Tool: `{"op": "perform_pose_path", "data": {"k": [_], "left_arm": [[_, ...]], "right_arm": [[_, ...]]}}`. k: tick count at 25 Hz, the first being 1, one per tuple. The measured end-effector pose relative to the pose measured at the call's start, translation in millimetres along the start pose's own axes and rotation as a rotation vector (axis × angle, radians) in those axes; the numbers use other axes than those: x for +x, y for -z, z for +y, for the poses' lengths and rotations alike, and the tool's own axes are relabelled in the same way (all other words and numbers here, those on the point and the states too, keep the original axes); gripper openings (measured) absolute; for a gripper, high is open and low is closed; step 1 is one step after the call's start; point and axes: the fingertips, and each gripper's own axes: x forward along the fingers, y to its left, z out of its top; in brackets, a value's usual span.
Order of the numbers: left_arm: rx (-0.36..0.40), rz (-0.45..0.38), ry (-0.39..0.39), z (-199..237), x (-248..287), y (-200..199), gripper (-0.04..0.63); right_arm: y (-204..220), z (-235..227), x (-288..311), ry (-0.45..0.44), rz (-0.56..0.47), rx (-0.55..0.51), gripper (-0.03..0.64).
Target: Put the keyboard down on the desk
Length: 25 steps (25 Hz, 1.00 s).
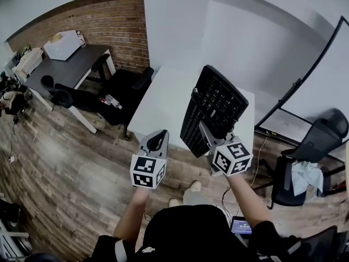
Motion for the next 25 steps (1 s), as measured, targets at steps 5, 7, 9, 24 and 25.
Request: {"op": "perform_pose_path", "data": {"k": [5,7,9,24,25], "left_arm": [[0.018,0.008,-0.012,6,23,0,0.014],[0.033,0.018,-0.029,13,36,1,0.014],[0.031,0.029,-0.030,17,51,1,0.014],[0.009,0.080,-0.025,32,194,-6,0.014],[0.010,0.080,-0.024,31,204,-8,0.014]], "right_arm": [[2,-20,15,-0.012,0.014,0.024,0.100],[3,-30,24,-0.015,0.020,0.033,0.100],[3,-42,34,-0.017,0.027,0.038,0.100],[-2,-162,110,-0.038,0.049,0.070,0.100],[-3,-171,114,-0.039,0.049,0.073,0.100]]}}
